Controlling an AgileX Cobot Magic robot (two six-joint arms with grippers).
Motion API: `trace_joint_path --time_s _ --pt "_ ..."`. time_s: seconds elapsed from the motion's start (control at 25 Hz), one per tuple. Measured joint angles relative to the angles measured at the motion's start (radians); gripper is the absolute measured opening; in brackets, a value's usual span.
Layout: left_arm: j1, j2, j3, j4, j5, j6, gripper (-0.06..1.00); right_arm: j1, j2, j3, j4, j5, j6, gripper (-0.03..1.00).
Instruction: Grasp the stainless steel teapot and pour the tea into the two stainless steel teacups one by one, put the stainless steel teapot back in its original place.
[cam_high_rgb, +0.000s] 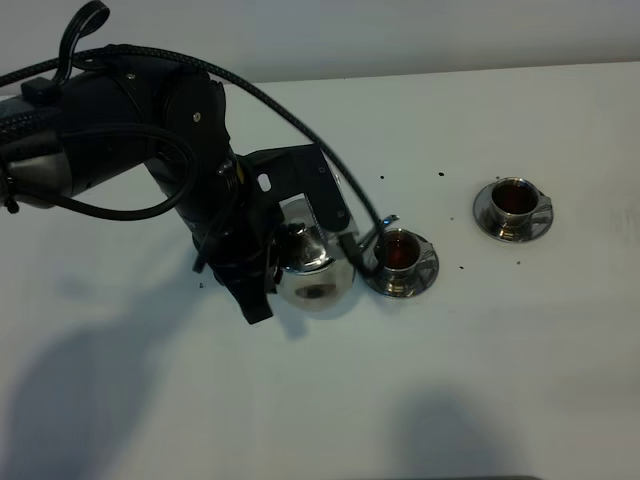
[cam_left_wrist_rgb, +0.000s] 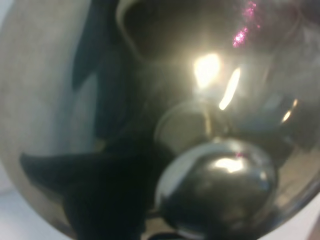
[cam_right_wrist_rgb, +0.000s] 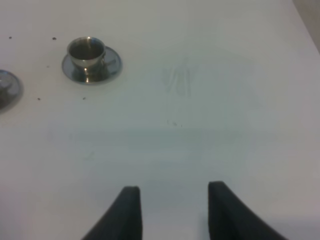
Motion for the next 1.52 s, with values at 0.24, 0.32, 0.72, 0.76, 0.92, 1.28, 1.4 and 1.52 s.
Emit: trace_joint_path --time_s 0.24,0.32,0.72,0.76,0.92,1.28,1.4,1.52 --pt "0.0 0.002 0.057 0.014 -0.012 -0.174 0.22 0.0 0.0 0.0 0.0 0.0 0.0 0.31" --pt "0.0 0.009 0.092 0.019 -0.078 -0.195 0.22 0.0 0.0 0.0 0.0 0.0 0.0 0.31" --pt "0.005 -0.01 0.144 0.037 -0.189 -0.319 0.22 0.0 0.0 0.0 0.0 0.0 0.0 0.31" --pt "0.007 -0.017 0.13 0.047 -0.189 -0.359 0.22 0.0 0.0 0.0 0.0 0.0 0.0 0.31" --pt "0.01 -0.023 0.065 0.141 -0.177 -0.556 0.22 0.0 0.0 0.0 0.0 0.0 0.0 0.31" --pt "0.125 -0.023 0.035 0.14 -0.202 -0.798 0.22 0.0 0.0 0.0 0.0 0.0 0.0 0.31" --pt "0.159 -0.015 0.035 0.101 -0.207 -0.808 0.22 0.0 0.0 0.0 0.0 0.0 0.0 0.31" --pt "0.177 0.019 0.034 0.061 -0.241 -0.811 0.22 0.0 0.0 0.0 0.0 0.0 0.0 0.31"
